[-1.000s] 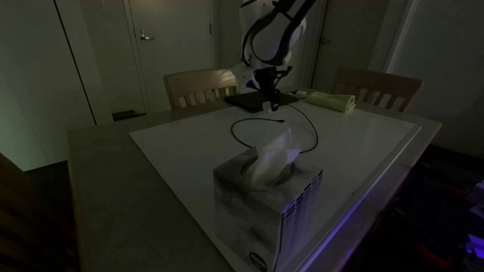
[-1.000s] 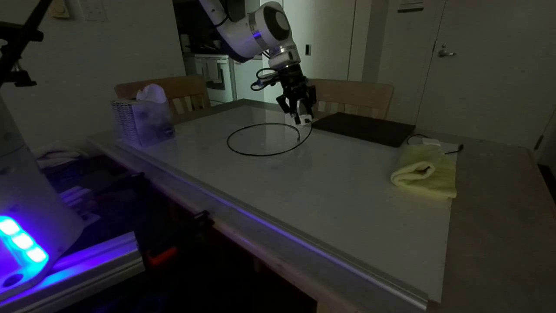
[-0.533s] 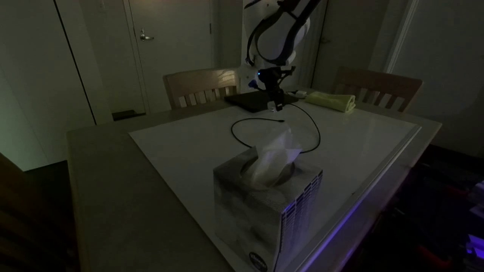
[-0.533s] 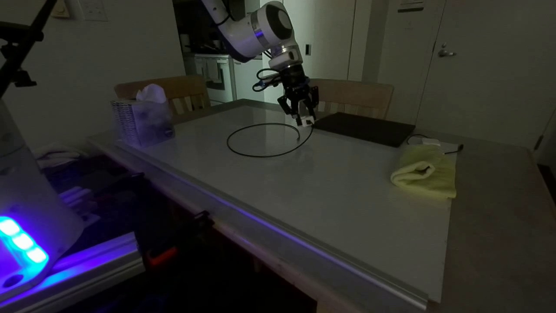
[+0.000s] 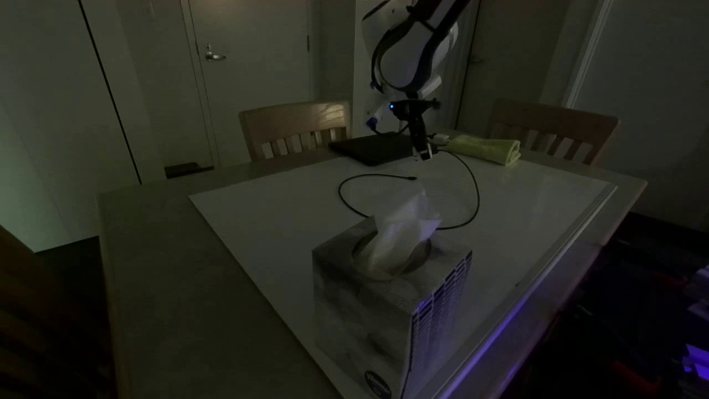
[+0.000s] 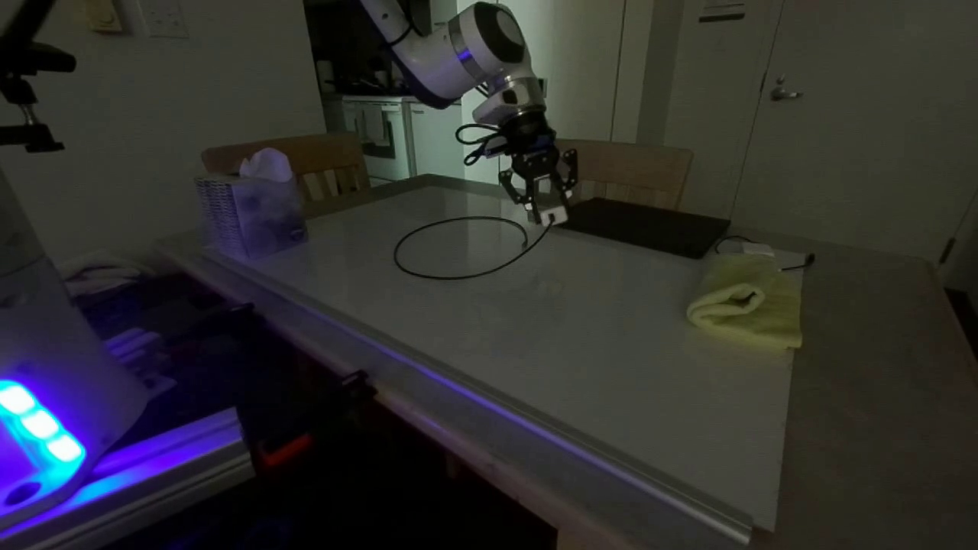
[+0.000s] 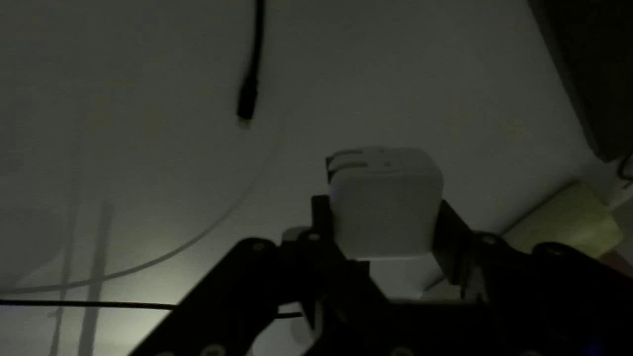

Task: Straighten the cable

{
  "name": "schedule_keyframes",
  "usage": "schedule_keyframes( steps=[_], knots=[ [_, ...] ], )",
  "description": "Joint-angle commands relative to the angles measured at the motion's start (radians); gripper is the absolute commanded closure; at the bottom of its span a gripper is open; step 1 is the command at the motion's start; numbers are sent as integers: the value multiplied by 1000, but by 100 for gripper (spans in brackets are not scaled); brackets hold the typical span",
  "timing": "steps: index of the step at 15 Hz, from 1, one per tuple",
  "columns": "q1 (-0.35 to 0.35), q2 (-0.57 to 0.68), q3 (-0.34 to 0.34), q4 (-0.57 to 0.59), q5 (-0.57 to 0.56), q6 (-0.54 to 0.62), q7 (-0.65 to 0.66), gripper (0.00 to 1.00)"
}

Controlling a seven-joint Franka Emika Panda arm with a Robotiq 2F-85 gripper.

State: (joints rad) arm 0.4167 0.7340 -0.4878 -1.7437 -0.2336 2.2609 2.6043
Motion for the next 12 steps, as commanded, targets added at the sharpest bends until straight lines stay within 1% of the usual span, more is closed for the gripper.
schedule_keyframes(
  steps=[1,2,3,4,5,6,7,8,9,10,11,12],
  knots=[
    [182,80,-267,13,234,-38,-2,74],
    [234,102,-344,1,315,-42,-4,74],
    [272,130,-405,-9,398,-49,-4,74],
    [197,74,-303,-5,294,-30,-5,74],
    [150,34,-251,-4,210,-28,52,49],
    [165,46,-265,-6,231,-27,36,49],
    [217,87,-323,-5,310,-31,-9,49],
    [216,87,-320,-5,310,-31,-9,49],
    [215,87,-320,-5,310,-31,-9,74],
    [221,111,-334,17,316,-70,23,74],
    [283,179,-431,36,415,-111,0,74],
    [320,223,-498,43,489,-152,4,74]
  ],
)
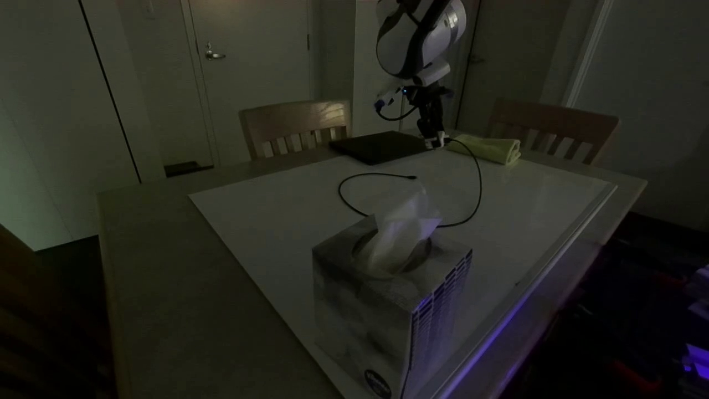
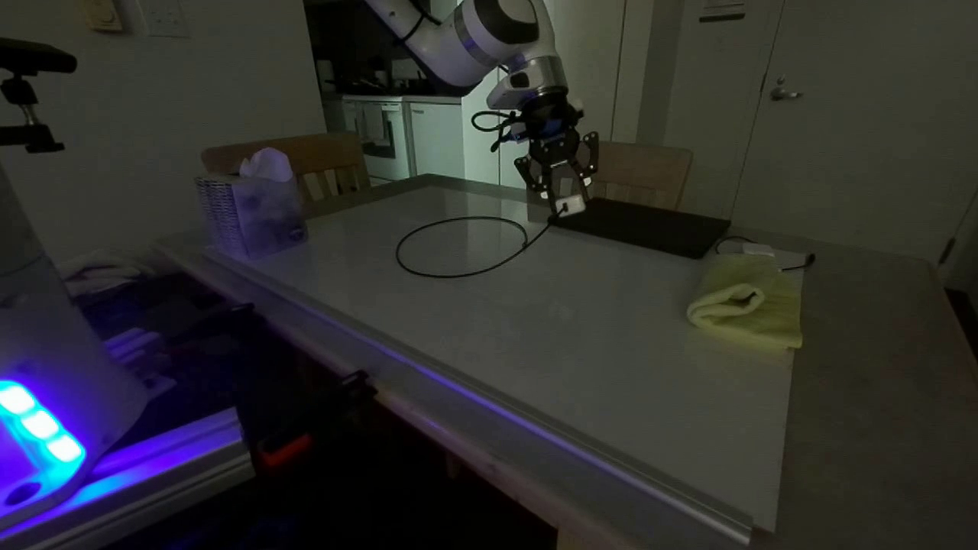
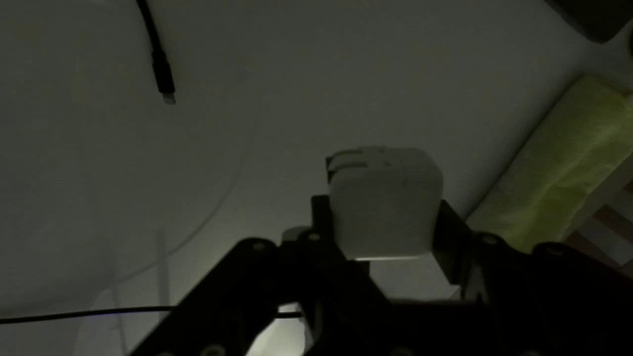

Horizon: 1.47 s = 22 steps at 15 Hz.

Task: Straighten the cable

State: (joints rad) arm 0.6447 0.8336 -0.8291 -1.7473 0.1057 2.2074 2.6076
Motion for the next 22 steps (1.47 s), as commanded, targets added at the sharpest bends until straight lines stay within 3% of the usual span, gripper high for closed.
schedule_keyframes(
  steps=[1,6,7,8,10,11,14,18,19,22],
  knots=[
    [114,154,-205,44,199,-129,-1,74],
    [200,402,-447,78,490,-393,-4,74],
    [177,280,-364,32,402,-295,-4,74],
    [184,311,-384,36,416,-312,-8,49],
    [185,315,-376,36,413,-310,-7,49],
    [185,315,-376,36,413,-310,-7,74],
    [186,344,-399,21,443,-324,-5,74],
    [118,293,-354,-22,479,-305,-37,74],
    [59,198,-280,-39,415,-267,-9,74],
    [-83,102,-168,-48,369,-221,-9,74]
  ],
)
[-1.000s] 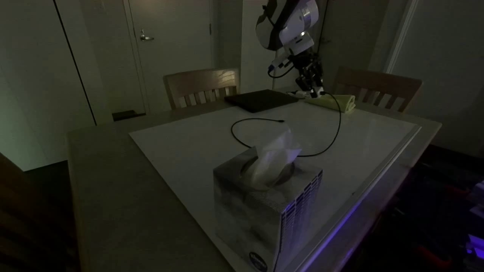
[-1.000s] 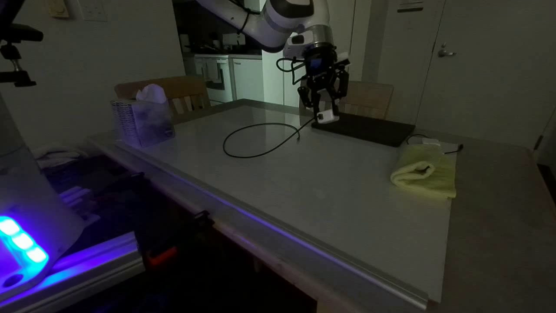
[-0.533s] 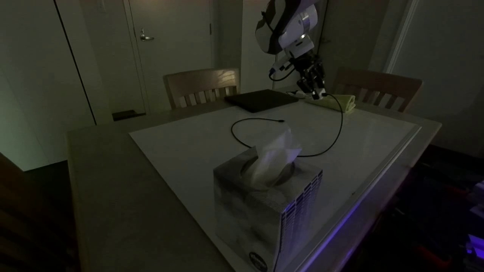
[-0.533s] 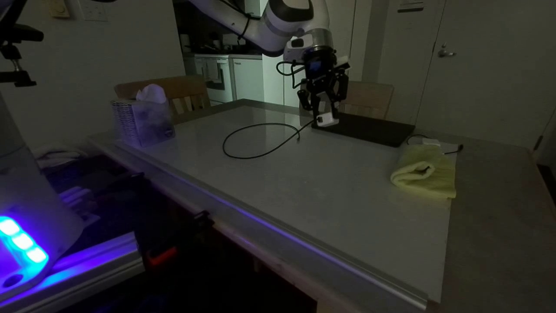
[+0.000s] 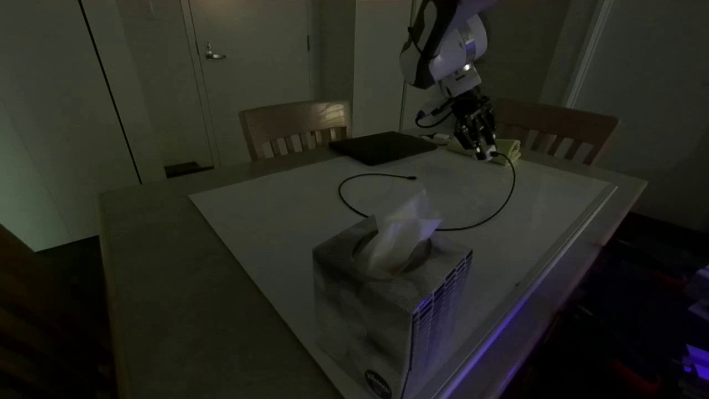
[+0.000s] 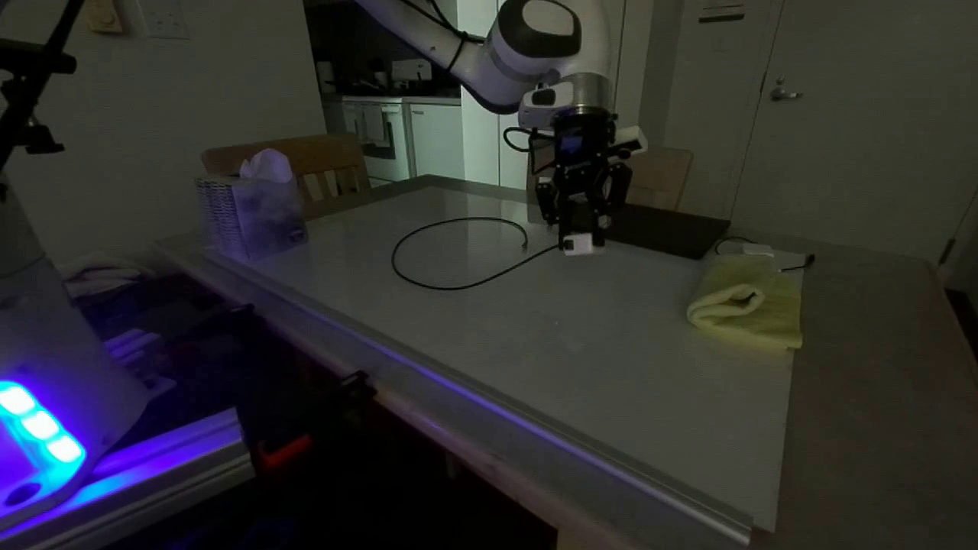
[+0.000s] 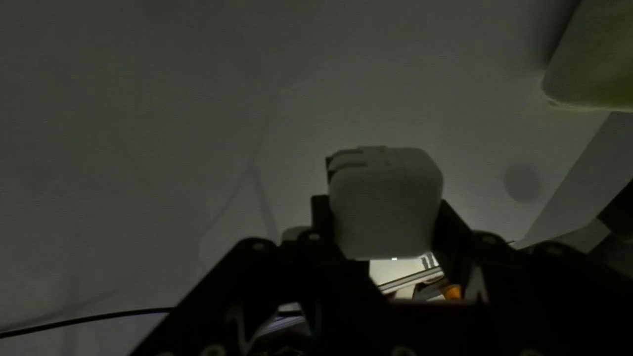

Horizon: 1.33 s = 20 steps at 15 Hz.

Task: Straighten the cable

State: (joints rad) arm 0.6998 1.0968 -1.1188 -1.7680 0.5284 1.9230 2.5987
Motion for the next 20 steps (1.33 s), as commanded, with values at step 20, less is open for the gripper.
schedule_keyframes(
  steps=[20],
  knots=[
    [-124,-36,-125,-5,311,-185,5,74]
  ],
)
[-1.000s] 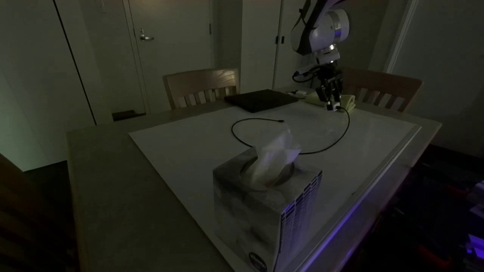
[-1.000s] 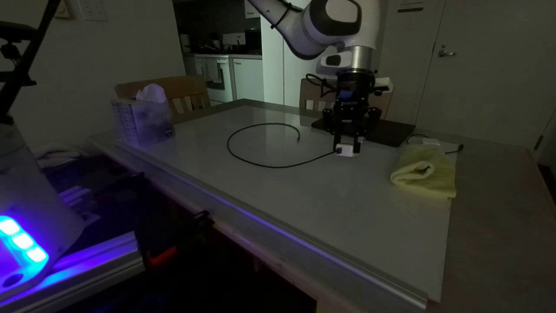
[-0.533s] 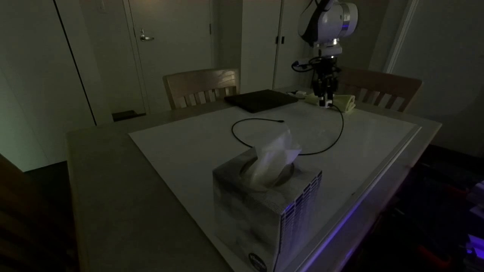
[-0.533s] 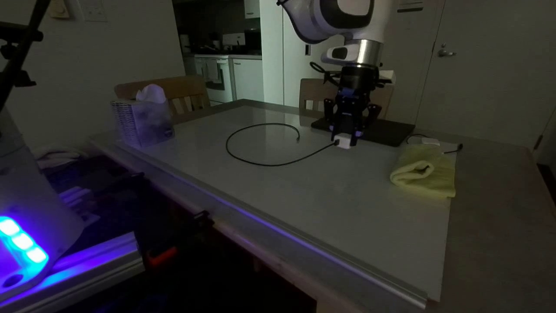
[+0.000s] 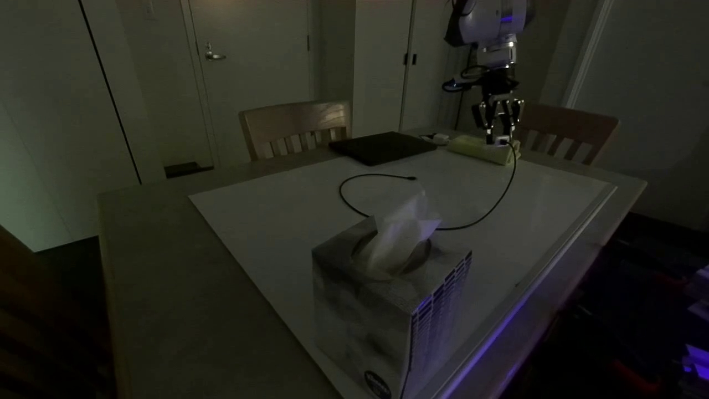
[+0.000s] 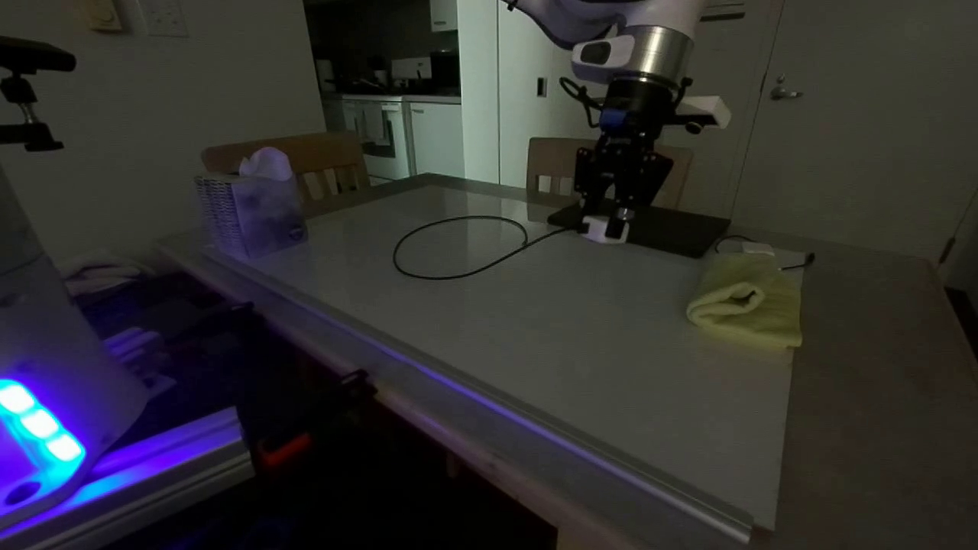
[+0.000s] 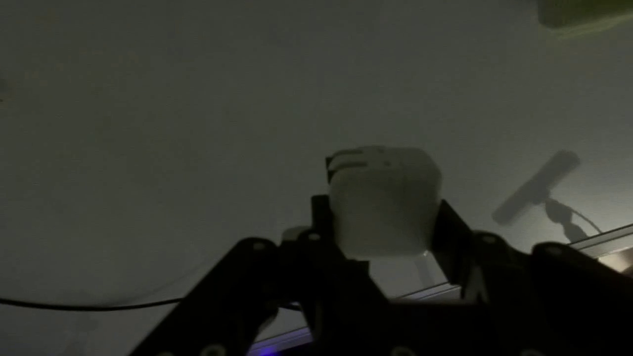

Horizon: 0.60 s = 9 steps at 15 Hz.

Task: Straighten the cable

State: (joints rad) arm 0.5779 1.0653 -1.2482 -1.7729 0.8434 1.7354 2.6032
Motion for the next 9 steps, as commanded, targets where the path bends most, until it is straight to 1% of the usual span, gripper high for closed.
schedule_keyframes(
  steps=[1,3,4,6,9],
  knots=[
    [15,31,-20,1,10,-8,-2,49],
    [18,37,-10,2,8,-7,-1,49],
    [15,37,-10,2,8,-7,-1,74],
    [11,45,-11,-3,14,-11,-1,74],
    [6,39,-2,-40,29,17,-27,74]
  ],
)
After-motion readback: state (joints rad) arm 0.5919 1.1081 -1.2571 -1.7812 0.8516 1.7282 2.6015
